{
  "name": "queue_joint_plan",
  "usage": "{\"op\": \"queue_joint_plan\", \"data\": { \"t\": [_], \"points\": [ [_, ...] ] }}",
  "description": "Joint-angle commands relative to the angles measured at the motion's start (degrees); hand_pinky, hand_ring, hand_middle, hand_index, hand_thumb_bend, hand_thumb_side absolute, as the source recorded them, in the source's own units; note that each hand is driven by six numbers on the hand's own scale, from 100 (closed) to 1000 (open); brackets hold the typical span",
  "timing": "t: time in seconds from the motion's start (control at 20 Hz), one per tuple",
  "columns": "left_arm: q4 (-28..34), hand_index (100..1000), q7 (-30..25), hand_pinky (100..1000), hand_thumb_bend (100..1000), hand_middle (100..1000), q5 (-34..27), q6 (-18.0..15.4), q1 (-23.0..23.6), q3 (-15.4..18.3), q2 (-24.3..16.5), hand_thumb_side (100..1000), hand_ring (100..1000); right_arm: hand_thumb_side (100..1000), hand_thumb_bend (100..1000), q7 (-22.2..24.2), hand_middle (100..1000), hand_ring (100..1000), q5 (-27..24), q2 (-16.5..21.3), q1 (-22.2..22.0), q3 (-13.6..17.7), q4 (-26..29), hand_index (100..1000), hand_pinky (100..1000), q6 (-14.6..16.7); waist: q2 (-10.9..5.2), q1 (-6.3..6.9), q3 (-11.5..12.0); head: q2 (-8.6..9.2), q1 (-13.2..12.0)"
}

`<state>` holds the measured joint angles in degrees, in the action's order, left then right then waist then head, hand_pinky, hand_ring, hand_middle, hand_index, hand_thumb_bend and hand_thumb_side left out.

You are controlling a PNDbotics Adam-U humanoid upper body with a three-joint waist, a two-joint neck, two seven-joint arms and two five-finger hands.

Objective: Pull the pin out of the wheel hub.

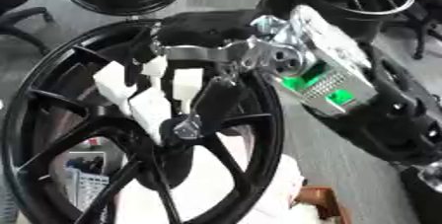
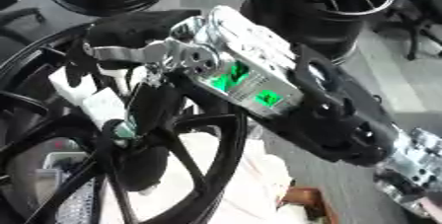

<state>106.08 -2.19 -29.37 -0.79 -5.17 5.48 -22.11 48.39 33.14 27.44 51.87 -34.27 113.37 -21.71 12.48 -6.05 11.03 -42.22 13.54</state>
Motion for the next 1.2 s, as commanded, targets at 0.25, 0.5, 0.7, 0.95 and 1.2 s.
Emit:
{"op": "queue_joint_plan", "data": {
  "t": [0.25,0.5,0.7,0.95,1.2],
  "points": [
    [1.44,805,0.07,729,151,750,0.54,-0.10,-1.01,0.00,-1.00,830,736,167,394,3.23,771,866,1.03,0.18,0.48,0.04,-1.84,783,880,-2.68,-0.16,0.31,0.36,0.81,-0.12],
    [1.54,803,0.09,730,150,749,0.75,-0.12,-1.16,-0.02,-0.94,838,736,170,388,2.74,769,865,1.39,0.01,0.20,-0.08,-2.94,784,879,-2.39,0.43,0.24,0.70,1.35,-0.14],
    [1.64,801,0.14,731,148,748,1.35,-0.11,-1.38,-0.08,-0.81,841,737,168,382,1.46,766,866,1.64,-0.45,0.21,-0.35,-5.05,783,879,-1.98,1.18,0.14,0.98,1.92,-0.18],
    [1.78,800,0.22,732,146,748,1.77,-0.16,-1.60,-0.12,-0.74,841,737,170,379,0.48,765,865,1.65,-0.82,0.17,-0.64,-6.48,784,878,-1.45,1.67,0.13,1.23,2.26,-0.05],
    [1.89,798,0.22,732,147,747,1.94,-0.12,-1.81,-0.21,-0.67,844,737,169,377,-0.21,763,864,1.73,-1.18,0.12,-0.91,-7.64,784,877,-1.14,1.99,0.07,1.47,2.54,0.07]
  ]
}}
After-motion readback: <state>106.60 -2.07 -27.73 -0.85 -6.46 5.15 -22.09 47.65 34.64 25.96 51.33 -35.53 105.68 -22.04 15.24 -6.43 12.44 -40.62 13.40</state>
